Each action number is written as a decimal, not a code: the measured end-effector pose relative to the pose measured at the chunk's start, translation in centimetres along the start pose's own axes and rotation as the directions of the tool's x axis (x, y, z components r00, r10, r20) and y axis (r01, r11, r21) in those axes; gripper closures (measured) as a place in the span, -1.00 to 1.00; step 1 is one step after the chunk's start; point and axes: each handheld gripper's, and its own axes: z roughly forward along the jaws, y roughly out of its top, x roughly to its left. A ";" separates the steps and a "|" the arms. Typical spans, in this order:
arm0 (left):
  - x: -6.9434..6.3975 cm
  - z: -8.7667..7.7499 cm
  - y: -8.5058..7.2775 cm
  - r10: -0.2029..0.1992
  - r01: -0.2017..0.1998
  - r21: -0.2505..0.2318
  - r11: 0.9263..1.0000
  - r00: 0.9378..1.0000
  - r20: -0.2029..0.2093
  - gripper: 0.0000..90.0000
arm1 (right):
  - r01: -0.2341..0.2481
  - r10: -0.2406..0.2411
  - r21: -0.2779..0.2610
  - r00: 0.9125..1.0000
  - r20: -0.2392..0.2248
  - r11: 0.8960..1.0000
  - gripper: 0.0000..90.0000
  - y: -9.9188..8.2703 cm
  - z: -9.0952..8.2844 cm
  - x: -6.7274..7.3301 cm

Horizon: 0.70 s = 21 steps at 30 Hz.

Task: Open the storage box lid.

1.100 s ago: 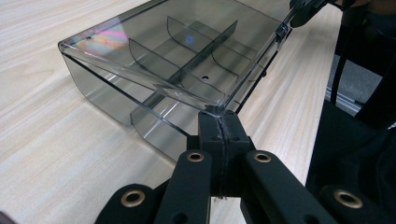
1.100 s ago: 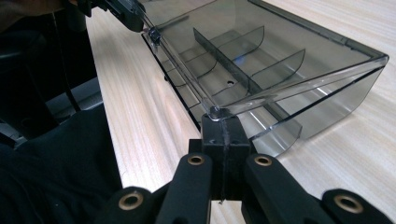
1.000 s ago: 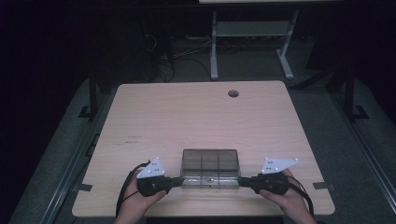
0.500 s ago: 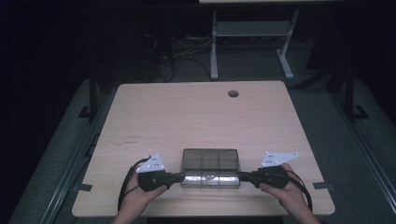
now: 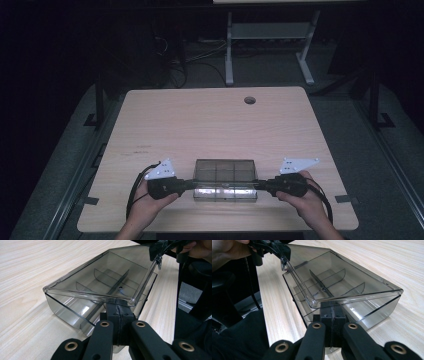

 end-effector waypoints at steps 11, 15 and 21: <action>0.0 0.1 1.0 0.014 -0.014 -0.006 1.000 1.000 0.003 1.00 | 0.019 -0.019 -0.004 1.000 -0.008 1.000 1.00 0.8 -0.3 0.1; 0.1 0.0 1.6 0.025 -0.025 -0.022 0.999 1.000 0.004 1.00 | 0.030 -0.030 -0.011 1.000 -0.007 0.999 1.00 1.6 -0.5 -0.2; 0.3 0.1 2.6 0.047 -0.047 -0.018 0.999 0.999 0.006 1.00 | 0.025 -0.025 -0.025 1.000 -0.017 0.999 1.00 2.2 -0.6 -0.5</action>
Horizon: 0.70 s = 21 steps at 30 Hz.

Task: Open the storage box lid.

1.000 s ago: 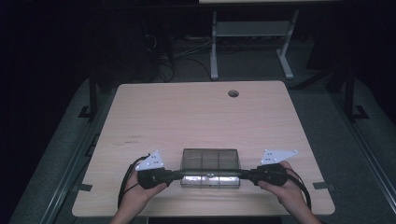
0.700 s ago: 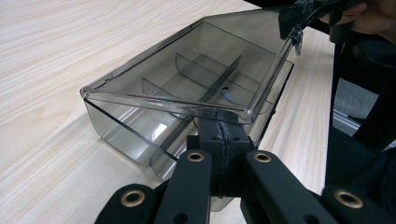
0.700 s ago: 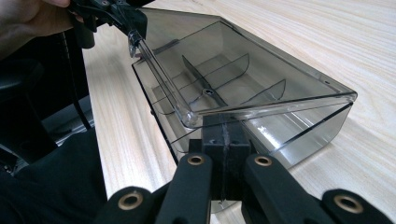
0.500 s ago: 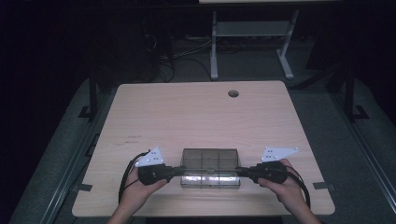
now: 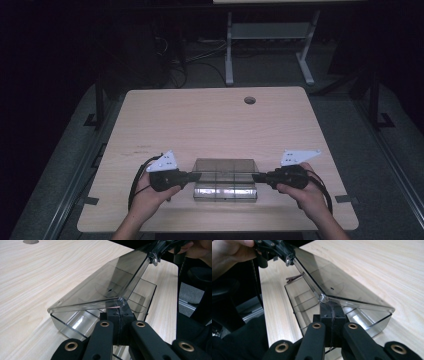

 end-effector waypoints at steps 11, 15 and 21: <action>0.5 -0.3 1.3 0.006 -0.006 -0.024 1.000 1.000 0.000 1.00 | 0.001 -0.002 -0.015 1.000 -0.018 1.000 1.00 1.5 0.0 -0.5; 0.7 -0.5 1.3 0.003 -0.003 -0.037 0.999 1.000 -0.006 1.00 | 0.003 -0.003 -0.018 1.000 -0.011 1.000 1.00 1.5 0.1 -0.6; 0.7 -0.6 0.9 -0.003 0.003 -0.028 1.000 1.000 -0.005 1.00 | -0.003 0.003 -0.023 1.000 -0.009 1.000 1.00 1.0 -0.1 -0.6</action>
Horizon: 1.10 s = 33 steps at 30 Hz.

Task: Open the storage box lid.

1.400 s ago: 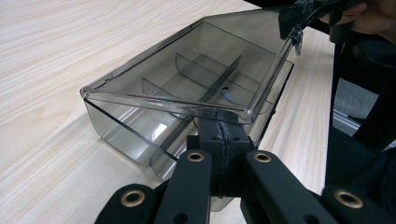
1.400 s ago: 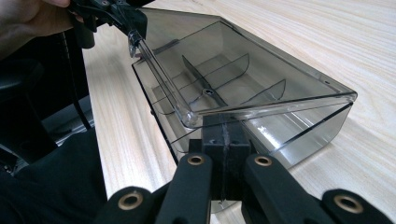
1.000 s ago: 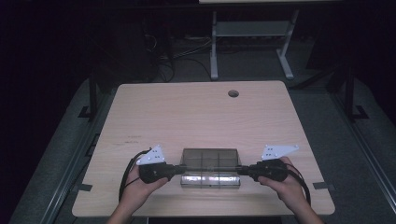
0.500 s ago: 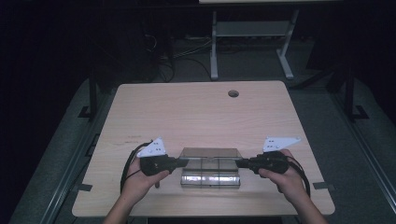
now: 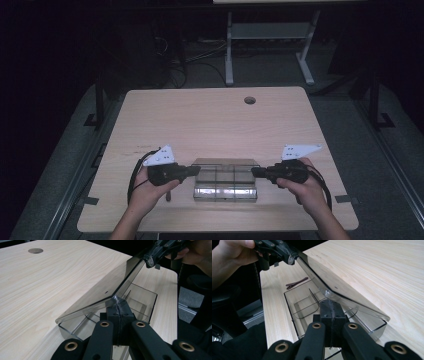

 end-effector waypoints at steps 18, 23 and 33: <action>0.2 -2.6 -0.6 0.024 -0.022 0.024 0.999 0.998 -0.055 0.80 | -0.004 0.004 0.006 1.000 -0.004 1.000 1.00 -0.3 -0.2 0.1; 0.0 -2.2 -0.4 0.043 -0.041 0.024 0.999 0.997 -0.058 0.70 | -0.004 0.004 0.004 1.000 -0.001 1.000 1.00 -0.3 -0.3 0.1; -0.2 -1.9 0.3 0.076 -0.076 0.006 0.997 0.995 -0.057 0.59 | -0.005 0.005 0.005 1.000 -0.001 1.000 1.00 -0.3 -0.3 0.1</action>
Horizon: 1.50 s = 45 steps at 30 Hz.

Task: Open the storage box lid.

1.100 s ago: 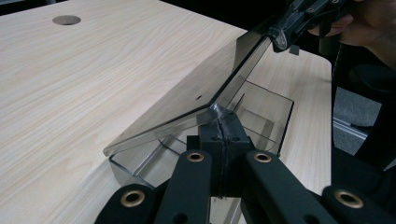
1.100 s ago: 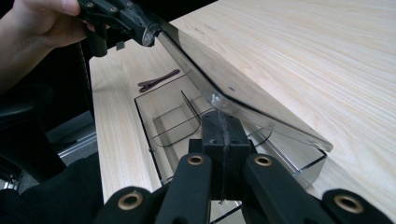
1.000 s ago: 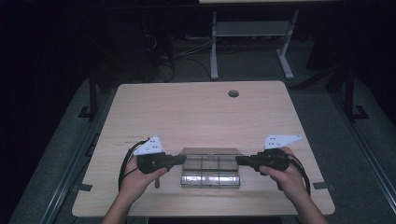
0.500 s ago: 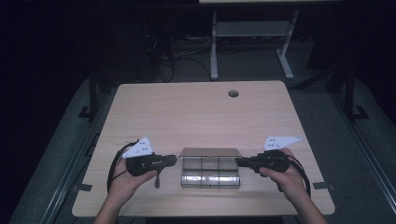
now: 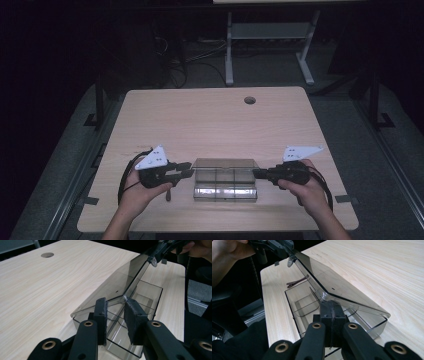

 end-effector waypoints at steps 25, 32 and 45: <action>0.3 0.5 0.4 0.012 -0.012 -0.007 1.000 1.000 0.001 0.58 | 0.008 -0.007 -0.027 0.999 0.043 1.000 0.80 -0.3 -2.7 -0.8; 0.3 0.5 0.4 0.013 -0.013 -0.005 1.000 1.000 0.002 0.59 | 0.061 -0.060 -0.039 0.998 0.025 0.997 0.50 0.0 -2.5 -0.5; 0.3 0.9 0.4 0.015 -0.015 0.004 1.000 1.000 0.010 0.61 | 0.109 -0.108 -0.043 0.994 0.027 0.993 0.37 0.6 -1.6 -0.2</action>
